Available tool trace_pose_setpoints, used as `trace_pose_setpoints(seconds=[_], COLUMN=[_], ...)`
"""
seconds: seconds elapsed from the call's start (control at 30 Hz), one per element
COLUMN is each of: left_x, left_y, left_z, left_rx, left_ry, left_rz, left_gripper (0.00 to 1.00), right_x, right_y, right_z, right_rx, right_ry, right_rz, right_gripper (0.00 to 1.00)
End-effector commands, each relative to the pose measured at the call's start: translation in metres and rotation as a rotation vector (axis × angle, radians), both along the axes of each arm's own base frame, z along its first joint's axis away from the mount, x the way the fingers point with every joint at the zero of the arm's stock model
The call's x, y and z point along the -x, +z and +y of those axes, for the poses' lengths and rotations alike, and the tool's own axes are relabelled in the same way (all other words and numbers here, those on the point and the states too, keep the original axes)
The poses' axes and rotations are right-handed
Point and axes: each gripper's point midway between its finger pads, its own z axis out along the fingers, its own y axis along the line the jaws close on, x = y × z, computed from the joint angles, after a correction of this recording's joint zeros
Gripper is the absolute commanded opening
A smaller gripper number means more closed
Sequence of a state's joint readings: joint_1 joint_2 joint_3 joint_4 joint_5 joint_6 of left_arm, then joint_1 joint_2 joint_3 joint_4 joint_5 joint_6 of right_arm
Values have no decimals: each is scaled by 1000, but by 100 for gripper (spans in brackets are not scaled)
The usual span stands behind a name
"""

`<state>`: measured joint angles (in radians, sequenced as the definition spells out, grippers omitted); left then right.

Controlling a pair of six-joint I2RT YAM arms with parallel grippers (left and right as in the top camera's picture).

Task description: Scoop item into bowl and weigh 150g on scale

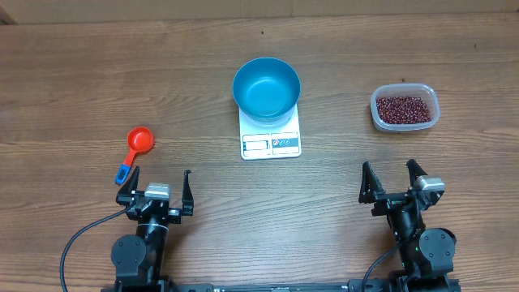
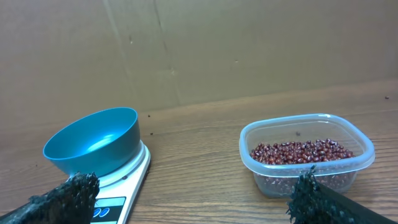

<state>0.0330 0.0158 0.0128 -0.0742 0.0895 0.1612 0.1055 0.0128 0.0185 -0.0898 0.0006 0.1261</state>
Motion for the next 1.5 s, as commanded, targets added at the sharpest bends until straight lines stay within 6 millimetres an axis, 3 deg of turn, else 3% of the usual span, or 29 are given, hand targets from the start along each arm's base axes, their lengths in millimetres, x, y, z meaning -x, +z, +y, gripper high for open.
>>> trace_pose_setpoints(seconds=[0.0, 1.47], left_x=[0, 0], left_y=[-2, -1], left_z=[0, 0], left_rx=[-18, 35], left_ry=[-1, 3], left_rz=[-2, 0], left_gripper=[100, 100], right_x=[0, 0], right_y=[-1, -1], right_z=[0, 0], right_rx=[3, 3], right_ry=[-2, -2], right_rz=[-6, -6], right_gripper=[100, 100])
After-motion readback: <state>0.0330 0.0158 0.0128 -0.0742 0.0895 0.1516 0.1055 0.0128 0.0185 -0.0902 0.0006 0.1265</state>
